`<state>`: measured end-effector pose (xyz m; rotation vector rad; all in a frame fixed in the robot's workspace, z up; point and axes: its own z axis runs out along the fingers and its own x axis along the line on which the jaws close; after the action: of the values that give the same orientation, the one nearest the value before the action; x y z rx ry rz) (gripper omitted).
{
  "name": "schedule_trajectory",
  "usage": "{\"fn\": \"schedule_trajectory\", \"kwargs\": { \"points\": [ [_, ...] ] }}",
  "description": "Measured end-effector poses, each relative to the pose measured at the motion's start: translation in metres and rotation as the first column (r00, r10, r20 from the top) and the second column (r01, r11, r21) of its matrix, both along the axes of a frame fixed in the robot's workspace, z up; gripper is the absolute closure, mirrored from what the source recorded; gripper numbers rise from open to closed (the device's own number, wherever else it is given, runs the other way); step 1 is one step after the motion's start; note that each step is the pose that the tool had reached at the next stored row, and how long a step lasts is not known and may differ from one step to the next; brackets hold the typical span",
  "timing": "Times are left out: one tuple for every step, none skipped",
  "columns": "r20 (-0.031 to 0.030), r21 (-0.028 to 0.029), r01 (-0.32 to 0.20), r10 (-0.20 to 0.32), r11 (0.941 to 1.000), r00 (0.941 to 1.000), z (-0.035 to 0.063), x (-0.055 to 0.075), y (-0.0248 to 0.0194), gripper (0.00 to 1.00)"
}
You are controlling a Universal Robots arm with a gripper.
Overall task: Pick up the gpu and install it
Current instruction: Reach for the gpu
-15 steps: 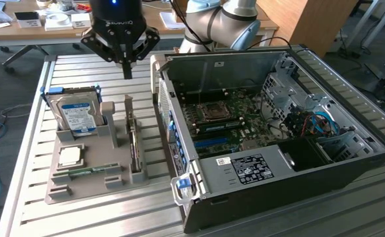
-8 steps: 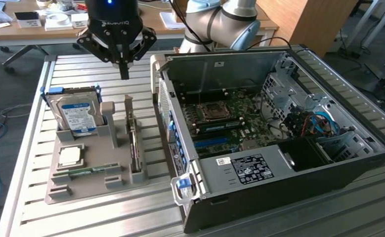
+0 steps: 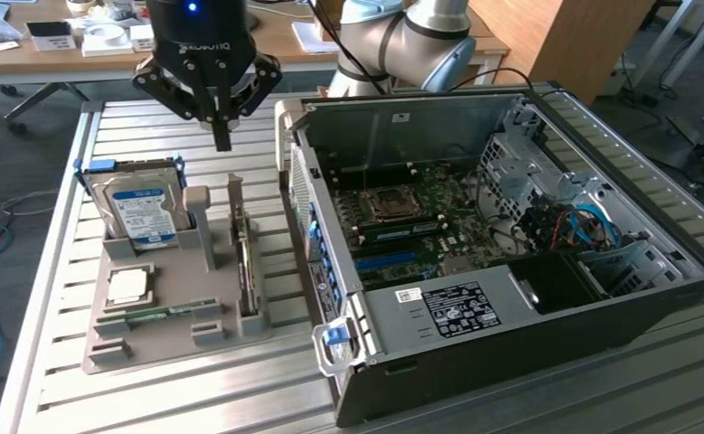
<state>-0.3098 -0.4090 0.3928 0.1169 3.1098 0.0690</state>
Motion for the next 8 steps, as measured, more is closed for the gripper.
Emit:
{"fn": "schedule_trajectory", "kwargs": {
  "points": [
    [0.0000,0.0000,0.000,0.000,1.0000,1.0000,0.0000,0.000,-0.0027,0.89],
    [0.0000,0.0001,0.000,0.000,1.0000,1.0000,0.0000,-0.001,-0.0057,0.89],
    [0.0000,0.0000,0.000,0.000,1.0000,1.0000,0.0000,-0.001,-0.0083,0.89],
    [0.0000,0.0000,0.000,0.000,1.0000,1.0000,0.0000,-0.002,-0.0110,0.89],
    [0.0000,0.0000,0.000,0.000,1.0000,1.0000,-0.0001,-0.002,-0.0134,0.89],
    [0.0000,0.0000,0.000,0.000,1.0000,1.0000,-0.0001,-0.003,-0.0155,0.89],
    [0.0000,0.0001,0.000,0.000,1.0000,1.0000,-0.0001,-0.003,-0.0176,0.89],
    [0.0001,0.0001,0.000,0.000,1.0000,1.0000,-0.0002,-0.004,-0.0196,0.89]
  ]
}}
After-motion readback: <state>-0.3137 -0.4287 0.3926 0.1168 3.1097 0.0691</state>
